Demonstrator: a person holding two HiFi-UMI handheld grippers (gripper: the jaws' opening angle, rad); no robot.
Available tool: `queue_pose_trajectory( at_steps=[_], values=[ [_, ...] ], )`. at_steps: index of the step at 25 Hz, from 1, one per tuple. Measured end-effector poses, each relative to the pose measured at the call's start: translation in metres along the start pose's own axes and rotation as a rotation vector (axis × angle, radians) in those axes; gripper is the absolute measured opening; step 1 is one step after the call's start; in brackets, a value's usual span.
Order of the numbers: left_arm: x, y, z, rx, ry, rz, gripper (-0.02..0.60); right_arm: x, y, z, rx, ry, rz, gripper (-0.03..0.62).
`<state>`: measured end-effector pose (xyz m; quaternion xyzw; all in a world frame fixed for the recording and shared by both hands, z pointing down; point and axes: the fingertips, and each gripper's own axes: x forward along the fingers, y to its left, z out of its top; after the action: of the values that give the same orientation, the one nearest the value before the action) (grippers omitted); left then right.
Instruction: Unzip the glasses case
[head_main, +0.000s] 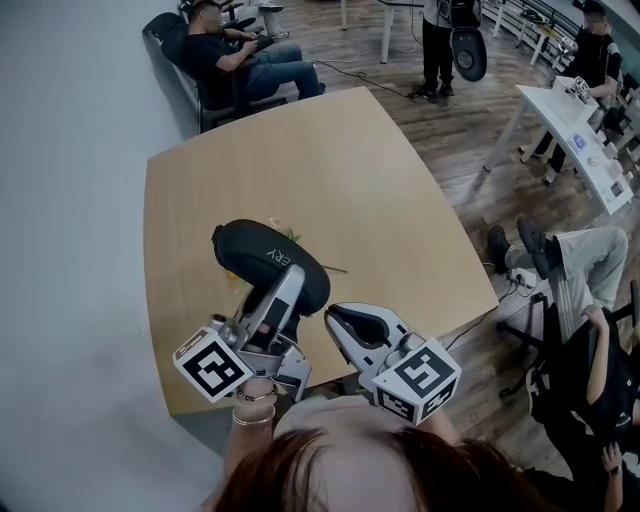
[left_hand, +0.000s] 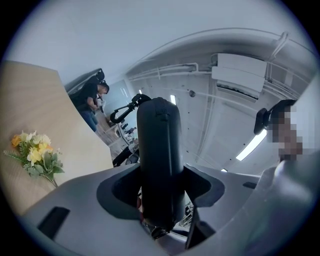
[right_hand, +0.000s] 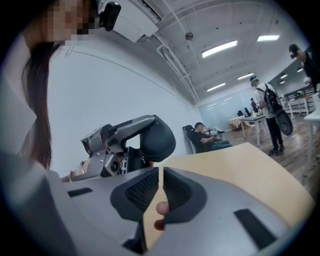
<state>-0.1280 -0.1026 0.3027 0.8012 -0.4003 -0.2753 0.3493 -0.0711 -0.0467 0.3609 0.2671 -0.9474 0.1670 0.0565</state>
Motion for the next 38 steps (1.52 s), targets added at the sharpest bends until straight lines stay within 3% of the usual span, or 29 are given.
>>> queue_pose_trajectory(
  at_steps=[4, 9, 21, 29, 38],
  values=[
    [0.003, 0.002, 0.001, 0.003, -0.005, -0.004, 0.253, 0.003, 0.004, -0.002, 0.002, 0.0, 0.036, 0.066],
    [0.009, 0.003, -0.001, -0.004, -0.011, -0.008, 0.253, 0.004, 0.005, 0.002, 0.011, -0.008, 0.066, 0.081],
    [0.03, 0.007, -0.006, -0.018, -0.023, 0.001, 0.253, 0.014, -0.008, 0.011, 0.1, -0.035, 0.118, 0.081],
    [0.034, 0.013, -0.006, -0.008, -0.041, 0.012, 0.253, 0.017, -0.013, 0.011, 0.102, -0.061, 0.115, 0.023],
    [0.035, 0.015, -0.005, 0.035, -0.04, 0.029, 0.25, 0.019, -0.017, 0.008, 0.105, -0.059, 0.113, 0.017]
  ],
)
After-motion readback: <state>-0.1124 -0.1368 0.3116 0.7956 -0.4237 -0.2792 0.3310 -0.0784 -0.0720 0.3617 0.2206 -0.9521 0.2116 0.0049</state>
